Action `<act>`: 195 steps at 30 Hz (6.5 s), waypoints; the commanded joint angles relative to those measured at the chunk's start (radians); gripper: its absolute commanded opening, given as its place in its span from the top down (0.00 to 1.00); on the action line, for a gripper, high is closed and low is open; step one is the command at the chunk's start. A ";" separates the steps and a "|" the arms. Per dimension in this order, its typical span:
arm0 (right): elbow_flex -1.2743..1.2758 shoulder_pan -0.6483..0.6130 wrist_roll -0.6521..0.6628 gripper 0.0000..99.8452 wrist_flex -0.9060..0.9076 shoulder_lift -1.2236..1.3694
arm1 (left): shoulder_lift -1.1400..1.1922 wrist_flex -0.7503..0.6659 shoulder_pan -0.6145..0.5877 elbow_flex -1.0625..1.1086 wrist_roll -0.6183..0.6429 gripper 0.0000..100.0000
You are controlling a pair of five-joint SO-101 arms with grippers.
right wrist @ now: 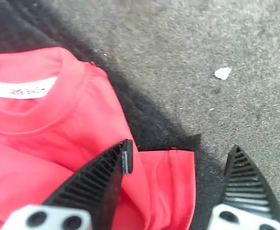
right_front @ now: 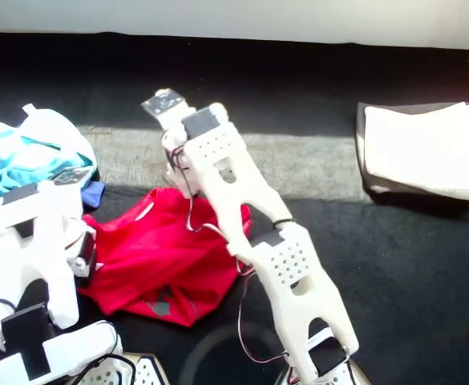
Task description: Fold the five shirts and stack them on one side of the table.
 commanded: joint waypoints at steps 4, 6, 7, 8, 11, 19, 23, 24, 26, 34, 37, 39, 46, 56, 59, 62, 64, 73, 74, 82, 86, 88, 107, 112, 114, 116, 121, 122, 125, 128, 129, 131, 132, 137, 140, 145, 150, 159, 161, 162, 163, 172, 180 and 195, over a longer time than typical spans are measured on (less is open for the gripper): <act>-0.076 -0.085 0.002 0.70 0.022 -0.005 | -0.013 -0.003 -0.053 -0.030 0.000 0.99; -0.067 -0.107 0.002 0.70 0.022 -0.005 | -0.013 -0.003 -0.053 -0.030 0.000 0.99; -0.065 -0.114 0.002 0.70 0.024 -0.005 | -0.013 -0.003 -0.053 -0.030 0.000 0.99; -0.065 -0.120 0.002 0.70 0.030 -0.005 | -0.013 -0.003 -0.053 -0.031 0.000 0.99; -0.056 -0.133 0.002 0.70 0.042 -0.002 | -0.013 -0.003 -0.053 -0.031 0.000 0.99; 0.107 -0.131 0.003 0.84 -0.018 -0.002 | -0.013 0.003 -0.062 -0.031 0.002 0.99; 0.119 -0.119 0.058 0.99 -0.016 -0.004 | -0.013 0.000 -0.074 -0.033 0.002 0.99; 0.119 -0.110 0.091 0.98 -0.015 -0.008 | -0.013 0.000 -0.074 -0.033 0.002 0.99; 0.107 -0.064 0.107 1.00 -0.019 -0.015 | -0.013 0.003 -0.073 -0.044 0.002 0.99; -0.196 0.248 0.107 0.99 0.044 -0.074 | -0.013 0.089 0.007 -0.349 0.025 0.99; -0.309 0.315 0.107 0.99 0.076 -0.104 | -0.013 0.187 0.128 -0.567 0.043 0.99; -0.367 0.354 0.107 0.99 0.079 -0.130 | -0.007 0.250 0.223 -0.727 0.068 0.99; -0.509 0.481 0.107 0.99 0.077 -0.251 | -0.002 0.318 0.478 -1.138 0.081 0.99; -0.559 0.618 0.107 0.99 0.081 -0.378 | -0.002 0.318 0.568 -1.395 0.081 0.99; -0.556 0.618 0.107 0.99 0.082 -0.375 | -0.001 0.318 0.578 -1.331 0.081 0.99; -0.466 0.615 0.107 0.97 0.082 -0.378 | -0.001 0.311 0.582 -1.202 0.081 0.99; -0.366 0.615 0.107 0.91 0.082 -0.380 | -0.001 0.308 0.582 -1.089 0.080 0.99; -0.173 0.613 0.107 0.83 0.082 -0.389 | -0.002 0.014 0.582 -0.473 0.080 0.99; -0.170 0.613 0.107 0.83 0.084 -0.403 | -0.002 -0.031 0.582 -0.418 0.080 0.99; 0.061 0.611 0.107 0.83 0.084 -0.679 | -0.004 -0.176 0.624 -0.170 0.080 0.99; 0.452 0.611 0.087 0.83 0.081 -0.831 | -0.012 -0.175 0.657 -0.113 0.080 0.99; 0.639 0.608 0.086 0.83 0.070 -0.889 | -0.002 -0.181 0.653 -0.090 0.077 0.99; 1.561 0.601 0.086 0.83 -0.346 -1.346 | -0.004 -0.238 0.354 -0.101 -0.107 0.82; 1.570 0.601 0.086 0.83 -0.349 -1.356 | -0.002 -0.322 0.328 -0.062 -0.146 0.82; 1.569 0.601 0.086 0.83 -0.349 -1.356 | -0.002 -0.362 0.329 -0.038 -0.144 0.82; 1.569 0.601 0.086 0.83 -0.349 -1.354 | -0.001 -0.411 0.331 0.001 -0.144 0.82; 1.575 0.601 0.086 0.83 -0.349 -1.356 | -0.001 -0.517 0.331 0.097 -0.144 0.82; 1.577 0.601 0.084 0.83 -0.349 -1.356 | -0.001 -0.534 0.332 0.111 -0.144 0.82; 1.578 0.601 0.081 0.83 -0.349 -1.356 | -0.001 -0.571 0.332 0.133 -0.144 0.82; 1.578 0.601 0.080 0.83 -0.349 -1.354 | -0.001 -0.566 0.344 0.133 -0.141 0.85; 1.578 0.601 0.080 0.83 -0.349 -1.353 | -0.001 -0.563 0.348 0.133 -0.140 0.90; 1.578 0.601 0.081 0.83 -0.349 -1.353 | -0.002 -0.546 0.349 0.130 -0.138 1.00; 1.580 0.601 0.084 0.83 -0.351 -1.351 | -0.007 -0.534 0.352 0.130 -0.138 0.98; 1.646 0.591 0.084 0.83 -0.473 -1.351 | -0.013 -0.476 0.348 0.114 -0.091 0.99; 1.739 0.556 0.084 0.83 -0.570 -1.349 | -0.013 -0.377 0.346 0.059 -0.043 0.99; 1.828 0.453 0.087 0.83 -0.624 -1.280 | -0.013 -0.109 0.346 -0.119 0.032 0.99; 1.738 0.423 0.081 0.83 -0.731 -1.078 | -0.013 0.072 0.314 -0.291 0.035 0.99; 1.176 0.642 0.075 0.83 -0.707 -0.756 | -0.013 0.190 0.143 -0.510 0.032 0.99; 1.092 0.650 0.025 0.83 -0.673 -0.705 | -0.013 0.196 0.137 -0.513 0.032 0.99; 1.055 0.650 -0.008 0.83 -0.661 -0.684 | -0.008 0.198 0.137 -0.512 0.032 0.99; 1.024 0.648 -0.035 0.83 -0.653 -0.667 | -0.004 0.195 0.139 -0.506 0.032 0.99; 0.886 0.607 -0.092 0.83 -0.624 -0.553 | -0.012 0.115 0.140 -0.354 0.032 0.99; 0.607 0.496 -0.095 0.83 -0.616 -0.403 | -0.012 0.104 0.136 -0.337 0.032 0.99; 0.246 0.558 -0.089 0.83 -0.019 -0.378 | -0.013 0.100 0.120 -0.340 0.032 0.99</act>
